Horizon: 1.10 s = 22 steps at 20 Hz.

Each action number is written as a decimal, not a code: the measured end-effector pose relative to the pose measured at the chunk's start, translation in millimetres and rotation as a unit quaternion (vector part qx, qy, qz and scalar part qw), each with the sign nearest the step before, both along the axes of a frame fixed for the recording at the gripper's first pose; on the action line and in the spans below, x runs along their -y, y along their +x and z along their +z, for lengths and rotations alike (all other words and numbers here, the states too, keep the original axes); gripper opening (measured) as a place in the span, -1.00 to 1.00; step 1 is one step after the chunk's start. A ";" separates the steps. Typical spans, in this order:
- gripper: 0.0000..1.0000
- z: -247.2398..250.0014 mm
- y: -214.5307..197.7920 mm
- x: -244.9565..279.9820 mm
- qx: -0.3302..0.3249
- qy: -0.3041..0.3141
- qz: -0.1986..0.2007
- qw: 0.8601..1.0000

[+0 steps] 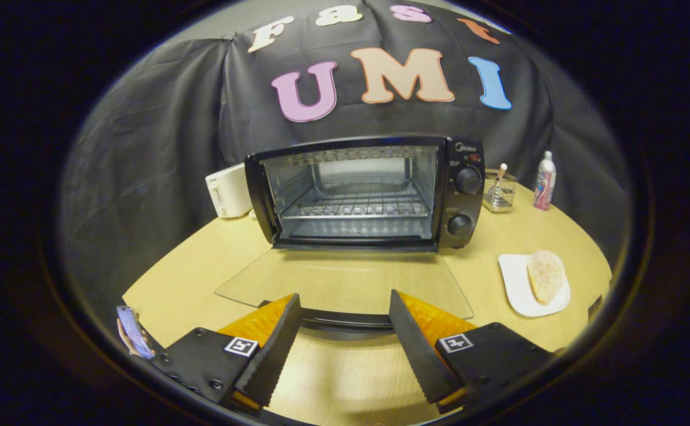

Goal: Open the toaster oven, put the food inside, and close the toaster oven door.

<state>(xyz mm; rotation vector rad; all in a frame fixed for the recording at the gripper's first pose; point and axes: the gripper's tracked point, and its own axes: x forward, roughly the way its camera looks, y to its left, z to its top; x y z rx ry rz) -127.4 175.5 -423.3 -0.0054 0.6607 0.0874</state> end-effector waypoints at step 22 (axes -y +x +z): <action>0.90 67.1 13.8 85.2 0.053 0.020 -0.065 0.996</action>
